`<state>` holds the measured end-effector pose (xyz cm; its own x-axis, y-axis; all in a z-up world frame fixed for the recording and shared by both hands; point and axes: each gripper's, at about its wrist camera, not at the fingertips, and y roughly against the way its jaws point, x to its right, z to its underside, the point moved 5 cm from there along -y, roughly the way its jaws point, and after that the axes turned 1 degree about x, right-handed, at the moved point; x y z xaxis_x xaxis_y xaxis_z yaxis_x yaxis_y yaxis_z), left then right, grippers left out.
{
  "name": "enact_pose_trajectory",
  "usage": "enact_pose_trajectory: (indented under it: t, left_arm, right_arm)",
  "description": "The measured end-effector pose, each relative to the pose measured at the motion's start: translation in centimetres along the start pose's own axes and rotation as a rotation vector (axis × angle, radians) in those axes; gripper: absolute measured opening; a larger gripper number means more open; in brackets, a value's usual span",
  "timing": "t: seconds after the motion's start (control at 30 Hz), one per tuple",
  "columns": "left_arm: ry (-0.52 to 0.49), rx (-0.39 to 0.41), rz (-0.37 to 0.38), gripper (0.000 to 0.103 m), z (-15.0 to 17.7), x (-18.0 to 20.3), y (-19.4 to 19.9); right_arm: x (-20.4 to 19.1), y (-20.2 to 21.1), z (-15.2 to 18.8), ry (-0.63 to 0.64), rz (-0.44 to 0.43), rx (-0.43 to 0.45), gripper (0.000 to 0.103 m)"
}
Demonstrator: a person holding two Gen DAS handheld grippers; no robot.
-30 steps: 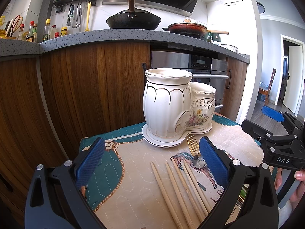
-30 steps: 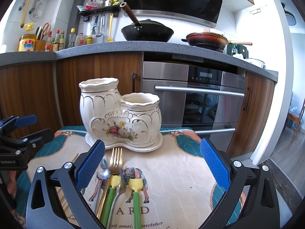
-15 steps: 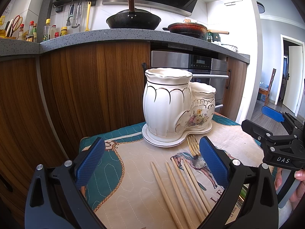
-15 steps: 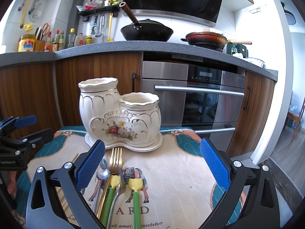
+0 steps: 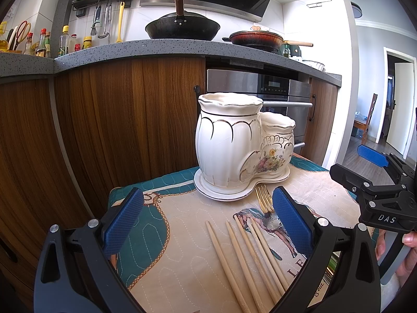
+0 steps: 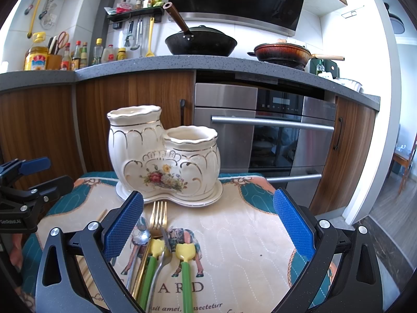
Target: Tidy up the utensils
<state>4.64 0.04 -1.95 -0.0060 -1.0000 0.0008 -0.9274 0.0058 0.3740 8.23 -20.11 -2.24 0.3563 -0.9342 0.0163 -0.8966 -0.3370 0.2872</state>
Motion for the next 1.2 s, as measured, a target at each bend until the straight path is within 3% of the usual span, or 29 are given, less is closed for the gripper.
enact_pose_trajectory:
  t: [0.73,0.9,1.03,1.13,1.2]
  left_arm:
    - [0.012,0.009,-0.014,0.098,0.5,-0.3,0.3]
    - [-0.038,-0.1,-0.016,0.098,0.7,-0.2,0.0]
    - [-0.084,-0.209,-0.035,0.097,2.2,-0.1,-0.5]
    - [-0.108,-0.314,-0.027,0.087,3.8,0.1,-1.0]
    - [-0.117,-0.343,-0.028,0.087,4.4,0.1,-1.2]
  right_arm:
    - [0.9,0.4,-0.3,-0.023,0.045,0.001,0.099]
    - [1.5,0.1,0.1,-0.014,0.083,-0.047,0.099]
    - [1.8,-0.4,0.6,0.002,0.029,-0.132,0.099]
    - [2.1,-0.8,1.4,0.027,-0.007,-0.207,0.099]
    - [2.1,-1.2,2.1,0.037,-0.042,-0.256,0.099]
